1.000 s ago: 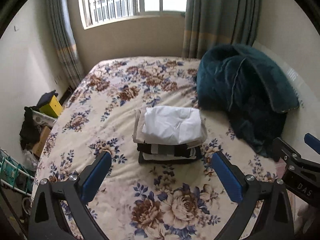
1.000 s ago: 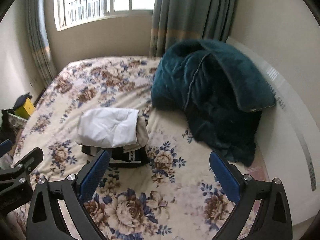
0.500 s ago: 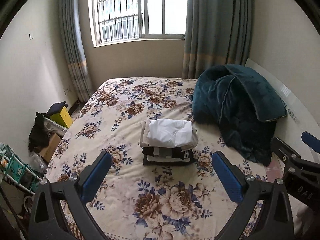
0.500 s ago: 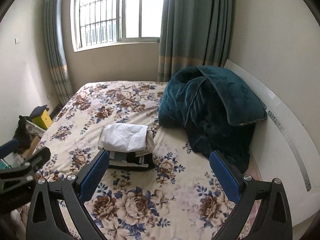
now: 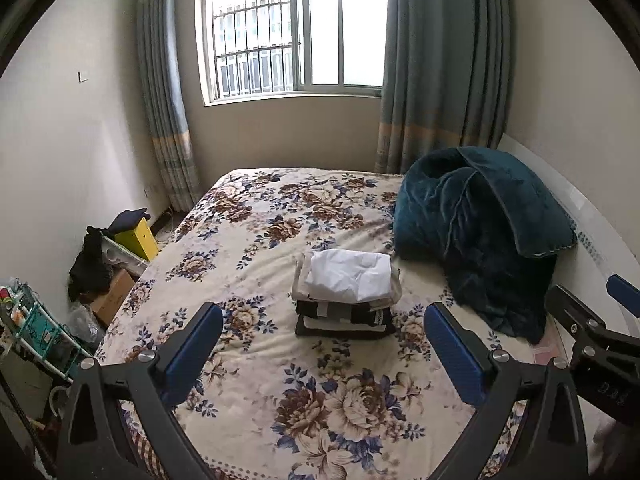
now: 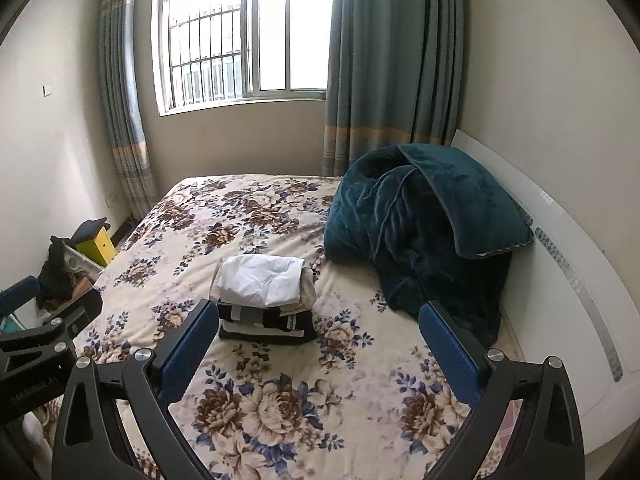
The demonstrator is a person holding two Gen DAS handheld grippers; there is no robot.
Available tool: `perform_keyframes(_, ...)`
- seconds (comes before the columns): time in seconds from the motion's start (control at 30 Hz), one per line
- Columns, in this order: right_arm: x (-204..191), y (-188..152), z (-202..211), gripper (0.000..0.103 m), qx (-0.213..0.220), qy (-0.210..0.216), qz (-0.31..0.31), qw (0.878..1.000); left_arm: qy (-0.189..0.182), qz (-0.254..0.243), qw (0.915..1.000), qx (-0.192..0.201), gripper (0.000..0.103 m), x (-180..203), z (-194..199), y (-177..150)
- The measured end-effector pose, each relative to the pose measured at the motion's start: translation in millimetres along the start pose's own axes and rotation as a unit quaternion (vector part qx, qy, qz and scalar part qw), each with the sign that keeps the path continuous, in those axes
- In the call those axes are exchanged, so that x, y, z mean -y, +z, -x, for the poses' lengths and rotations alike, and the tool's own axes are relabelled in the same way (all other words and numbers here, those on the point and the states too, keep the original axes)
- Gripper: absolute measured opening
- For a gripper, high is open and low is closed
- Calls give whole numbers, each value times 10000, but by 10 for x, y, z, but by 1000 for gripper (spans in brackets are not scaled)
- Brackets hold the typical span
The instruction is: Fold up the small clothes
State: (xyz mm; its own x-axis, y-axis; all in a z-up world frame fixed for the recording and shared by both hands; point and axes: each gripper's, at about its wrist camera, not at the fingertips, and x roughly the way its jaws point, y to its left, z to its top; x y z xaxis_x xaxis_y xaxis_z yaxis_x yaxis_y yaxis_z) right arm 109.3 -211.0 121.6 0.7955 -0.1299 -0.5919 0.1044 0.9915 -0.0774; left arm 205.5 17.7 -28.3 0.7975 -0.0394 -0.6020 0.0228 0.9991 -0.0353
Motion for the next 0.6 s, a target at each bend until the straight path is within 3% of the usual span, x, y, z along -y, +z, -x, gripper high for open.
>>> perform_keyframes(0.6,-15,29,9,103,36,127,79,9999,112,-35,9999,65,103,-62,57,14)
